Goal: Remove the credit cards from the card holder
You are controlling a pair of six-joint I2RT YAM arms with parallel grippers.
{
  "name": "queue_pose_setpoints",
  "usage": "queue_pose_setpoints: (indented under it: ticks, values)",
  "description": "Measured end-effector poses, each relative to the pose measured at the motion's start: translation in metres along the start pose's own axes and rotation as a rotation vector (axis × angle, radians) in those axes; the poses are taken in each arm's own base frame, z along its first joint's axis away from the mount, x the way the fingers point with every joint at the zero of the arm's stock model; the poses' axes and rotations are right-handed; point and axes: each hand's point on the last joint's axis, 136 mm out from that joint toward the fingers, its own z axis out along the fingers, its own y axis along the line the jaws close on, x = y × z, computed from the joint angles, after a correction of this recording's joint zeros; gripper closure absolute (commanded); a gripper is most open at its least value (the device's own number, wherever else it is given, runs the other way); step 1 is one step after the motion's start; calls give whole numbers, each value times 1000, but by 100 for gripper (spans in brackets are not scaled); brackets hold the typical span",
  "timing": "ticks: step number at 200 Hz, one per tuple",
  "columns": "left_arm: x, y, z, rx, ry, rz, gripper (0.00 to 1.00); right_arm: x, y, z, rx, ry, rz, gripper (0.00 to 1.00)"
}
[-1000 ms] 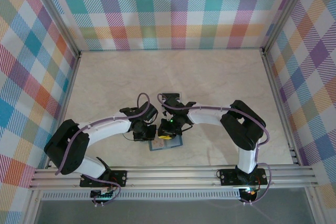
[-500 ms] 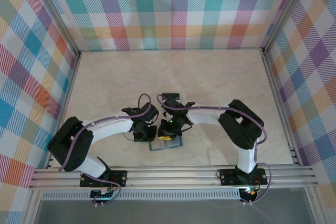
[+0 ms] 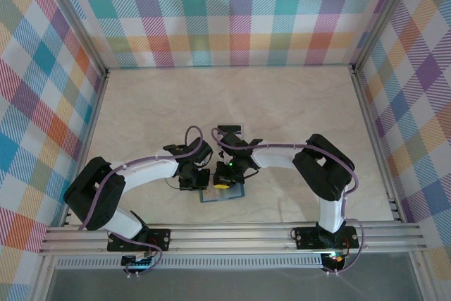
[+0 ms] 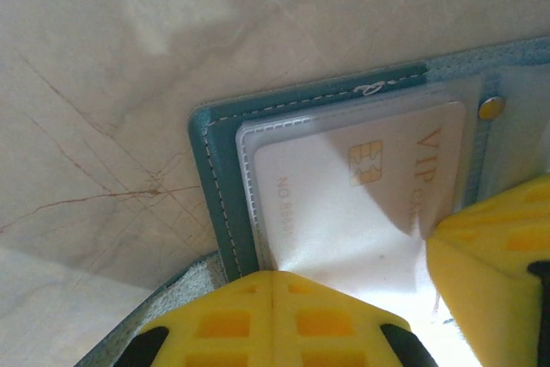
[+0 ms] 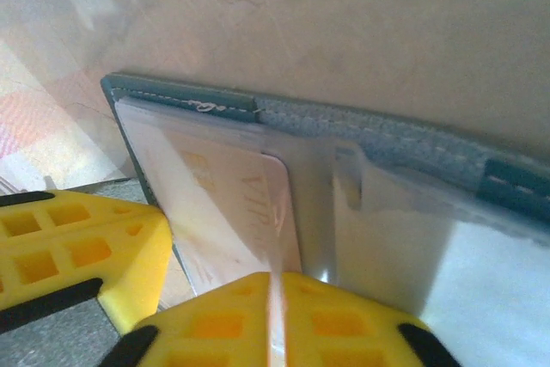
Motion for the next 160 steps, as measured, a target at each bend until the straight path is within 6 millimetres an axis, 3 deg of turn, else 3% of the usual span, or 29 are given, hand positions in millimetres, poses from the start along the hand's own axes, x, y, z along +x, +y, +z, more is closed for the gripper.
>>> queue_pose_setpoints:
  ticks: [160]
  values:
    - [3,4,2,-10,6,-2,90,2,-11,-15,140,-35,-21,67]
